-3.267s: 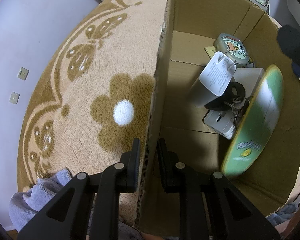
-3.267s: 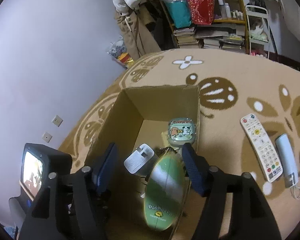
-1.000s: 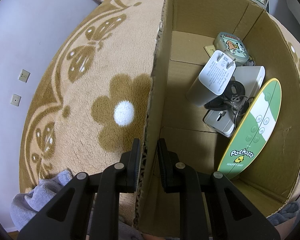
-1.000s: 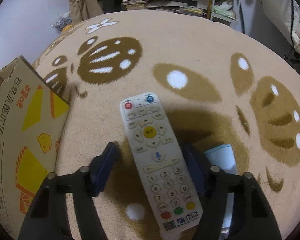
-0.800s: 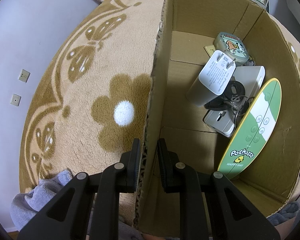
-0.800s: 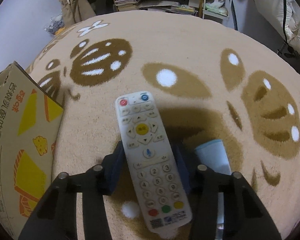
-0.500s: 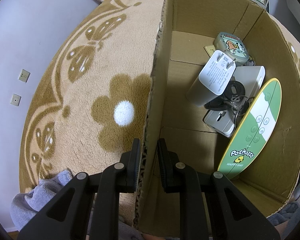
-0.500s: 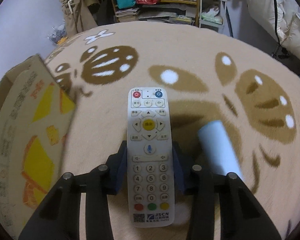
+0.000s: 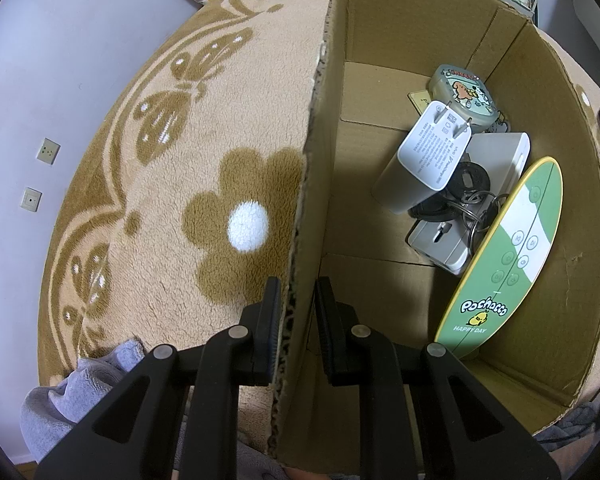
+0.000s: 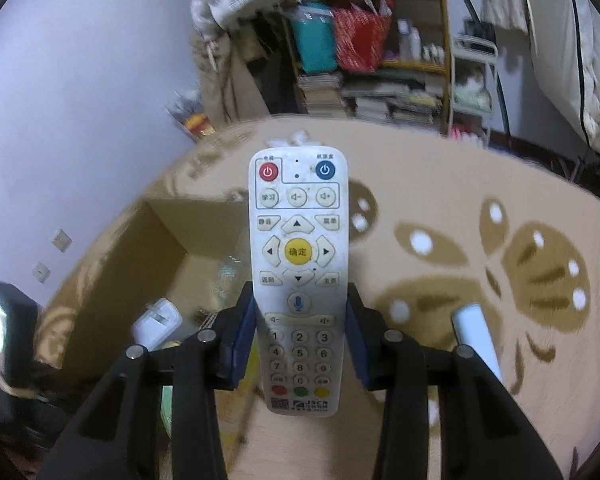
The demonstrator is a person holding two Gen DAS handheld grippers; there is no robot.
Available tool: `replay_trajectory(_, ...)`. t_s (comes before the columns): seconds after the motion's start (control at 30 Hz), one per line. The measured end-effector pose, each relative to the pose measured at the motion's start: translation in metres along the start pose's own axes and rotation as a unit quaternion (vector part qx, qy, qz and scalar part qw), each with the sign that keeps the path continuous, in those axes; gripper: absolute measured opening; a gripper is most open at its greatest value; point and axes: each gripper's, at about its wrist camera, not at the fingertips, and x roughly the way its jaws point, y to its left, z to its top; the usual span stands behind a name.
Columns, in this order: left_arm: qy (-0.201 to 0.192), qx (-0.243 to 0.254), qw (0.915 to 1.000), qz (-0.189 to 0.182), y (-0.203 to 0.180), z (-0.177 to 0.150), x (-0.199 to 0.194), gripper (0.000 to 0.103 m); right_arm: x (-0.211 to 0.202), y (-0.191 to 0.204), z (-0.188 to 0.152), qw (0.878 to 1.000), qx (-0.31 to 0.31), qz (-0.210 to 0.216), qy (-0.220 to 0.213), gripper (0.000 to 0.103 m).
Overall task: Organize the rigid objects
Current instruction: 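Carry the white remote over the box and release it inside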
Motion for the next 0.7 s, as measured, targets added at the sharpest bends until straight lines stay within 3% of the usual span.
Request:
replay_trajectory(0.37, 0.000, -0.001, 1.0000, -0.001, 0.000, 0.000, 0.000, 0.017, -0.036, 0.040, 0.033, 0.998, -0.031, 0.040, -0.042, 0.044)
replay_trajectory(0.7, 0.000, -0.001, 1.0000, -0.001, -0.002, 0.000, 0.000, 0.017, -0.021, 0.065, 0.021, 0.996, -0.045, 0.078, -0.015, 0.044)
